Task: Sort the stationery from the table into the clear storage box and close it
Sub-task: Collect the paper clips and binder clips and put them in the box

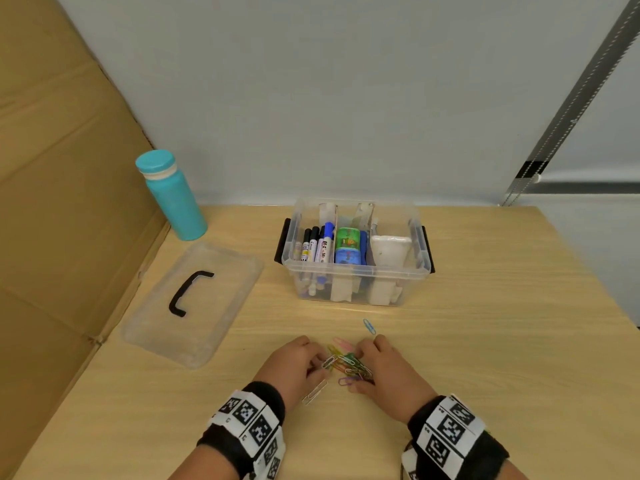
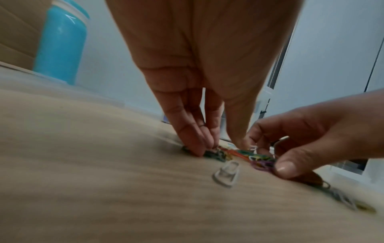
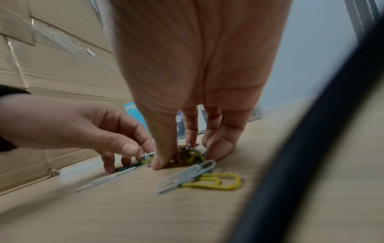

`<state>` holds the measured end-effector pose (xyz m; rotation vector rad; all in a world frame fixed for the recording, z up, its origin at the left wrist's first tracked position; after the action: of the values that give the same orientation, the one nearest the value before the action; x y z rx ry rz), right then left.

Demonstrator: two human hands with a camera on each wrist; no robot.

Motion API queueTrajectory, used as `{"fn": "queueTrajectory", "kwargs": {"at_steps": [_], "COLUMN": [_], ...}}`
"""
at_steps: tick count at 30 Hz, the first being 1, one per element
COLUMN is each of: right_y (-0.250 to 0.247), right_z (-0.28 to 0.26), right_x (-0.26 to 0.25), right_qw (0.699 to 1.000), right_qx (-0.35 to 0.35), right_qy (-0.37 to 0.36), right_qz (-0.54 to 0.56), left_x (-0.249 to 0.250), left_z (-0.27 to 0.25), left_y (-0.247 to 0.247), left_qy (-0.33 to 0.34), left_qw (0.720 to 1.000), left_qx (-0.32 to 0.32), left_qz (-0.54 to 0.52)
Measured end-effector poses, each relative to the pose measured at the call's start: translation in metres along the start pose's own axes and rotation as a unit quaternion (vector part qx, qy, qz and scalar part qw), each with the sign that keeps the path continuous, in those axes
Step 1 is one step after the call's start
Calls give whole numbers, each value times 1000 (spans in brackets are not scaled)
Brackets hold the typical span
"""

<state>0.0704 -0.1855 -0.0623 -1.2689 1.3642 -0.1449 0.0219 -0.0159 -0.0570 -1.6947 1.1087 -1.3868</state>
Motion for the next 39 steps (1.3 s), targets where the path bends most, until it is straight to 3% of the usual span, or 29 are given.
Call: {"fn": "queueTrajectory", "kwargs": {"at_steps": [5,10,16,21,24,27,30,34,37,39], "right_y": [-2,3,-5,-18,-26,-43,-84,-147,-176,-182], "right_z": [4,6,7,4,-2,-8,-14,-10,6,26], "right_x": [-8,-9,-2,19,28,24,2,-27,-40,-42], "right_qw": [999,998,999,992,961,936,918,913,925,952], "right_qx": [13,24,43,46,41,47,80,161,248,258], "right_qy": [-8,-21,-3,41,90,86,36,-33,-59,-55], "right_qz": [-39,-52,-4,113,258,339,388,374,282,154], "left_x": [4,18,37,45,50,53,54,45,39,39], "left_z": [1,17,29,33,34,33,33,28,14,3], "left_y": [3,1,-5,-7,-5,-4,-7,-14,-26,-37], "left_qy": [11,38,59,84,96,96,82,58,42,36], "left_qw": [998,997,985,957,935,926,931,962,988,998], "left_qx": [-66,-61,-60,-92,-115,-122,-123,-83,-12,36], "left_qz": [20,40,153,261,321,343,334,252,149,47]}}
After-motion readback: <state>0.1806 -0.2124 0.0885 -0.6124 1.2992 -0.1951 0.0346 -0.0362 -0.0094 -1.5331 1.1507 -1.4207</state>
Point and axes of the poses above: each hand's wrist, its own z-axis towards the middle knuckle, its own y-axis out of the palm, x = y × z, the point moved 3 cm from there along z, towards the middle knuckle, and after that the axes turned 10 degrees about z, right-handed, at the moved point
